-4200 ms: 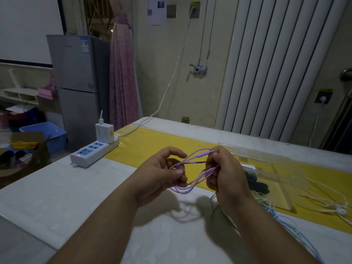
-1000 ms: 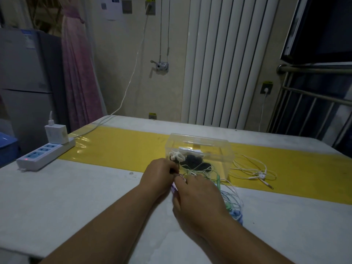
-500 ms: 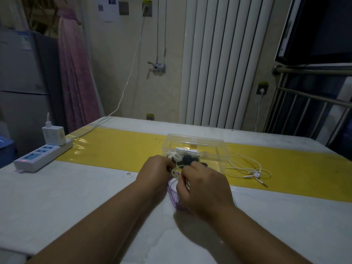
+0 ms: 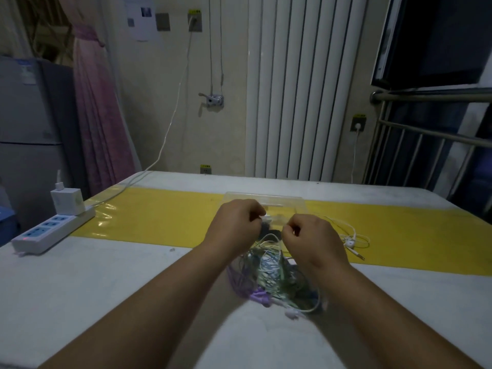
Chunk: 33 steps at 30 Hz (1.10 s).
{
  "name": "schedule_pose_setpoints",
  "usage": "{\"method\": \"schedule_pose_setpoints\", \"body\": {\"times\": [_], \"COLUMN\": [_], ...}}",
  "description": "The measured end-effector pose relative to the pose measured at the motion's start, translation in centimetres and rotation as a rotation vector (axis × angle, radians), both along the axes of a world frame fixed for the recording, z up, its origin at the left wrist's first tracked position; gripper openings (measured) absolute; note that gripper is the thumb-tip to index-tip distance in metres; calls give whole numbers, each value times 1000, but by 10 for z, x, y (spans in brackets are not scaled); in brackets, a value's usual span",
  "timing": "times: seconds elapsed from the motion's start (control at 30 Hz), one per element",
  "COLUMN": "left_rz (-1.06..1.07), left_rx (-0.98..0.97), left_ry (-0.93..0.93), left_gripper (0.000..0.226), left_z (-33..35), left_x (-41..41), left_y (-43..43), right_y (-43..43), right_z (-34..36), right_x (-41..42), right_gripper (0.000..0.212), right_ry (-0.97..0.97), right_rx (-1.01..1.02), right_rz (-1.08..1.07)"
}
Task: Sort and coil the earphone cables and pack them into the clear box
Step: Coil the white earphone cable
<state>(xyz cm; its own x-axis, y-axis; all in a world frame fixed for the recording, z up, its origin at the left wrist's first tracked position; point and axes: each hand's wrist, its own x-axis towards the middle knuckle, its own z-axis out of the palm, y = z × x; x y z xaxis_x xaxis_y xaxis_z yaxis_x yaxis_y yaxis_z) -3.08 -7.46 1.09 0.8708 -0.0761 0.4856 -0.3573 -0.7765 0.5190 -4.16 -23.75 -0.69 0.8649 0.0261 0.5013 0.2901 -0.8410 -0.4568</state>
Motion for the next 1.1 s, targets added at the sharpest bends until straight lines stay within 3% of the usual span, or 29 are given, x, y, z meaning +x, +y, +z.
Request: {"method": "schedule_pose_setpoints", "body": {"times": [0.3,0.5,0.7,0.77,0.9,1.1], "left_rz": [-210,-252,-197,-182,-119,-66], "left_rx": [191,410,607,674,710,681], "left_ry": [-7,116,340,379,390,341], "left_gripper": [57,53,63,62,35,20], "left_z": [6,-8,-19,-23,-32,-36], "left_x": [18,40,66,75,88,83], "left_y": [-103,-162,-191,-193,-195,-191], "right_y": [-81,-129,-150,-152,-149,-146], "right_z": [-13,-26,-36,-38,-41,-49], "right_x": [11,23,43,50,59,62], "right_gripper": [23,46,72,66,30,19], "right_ry": [174,273,433,468,375,240], "right_rx": [-65,-148,-107,-137,-210,-291], "right_rz": [-203,-294,-152,-125,-184,-255]}}
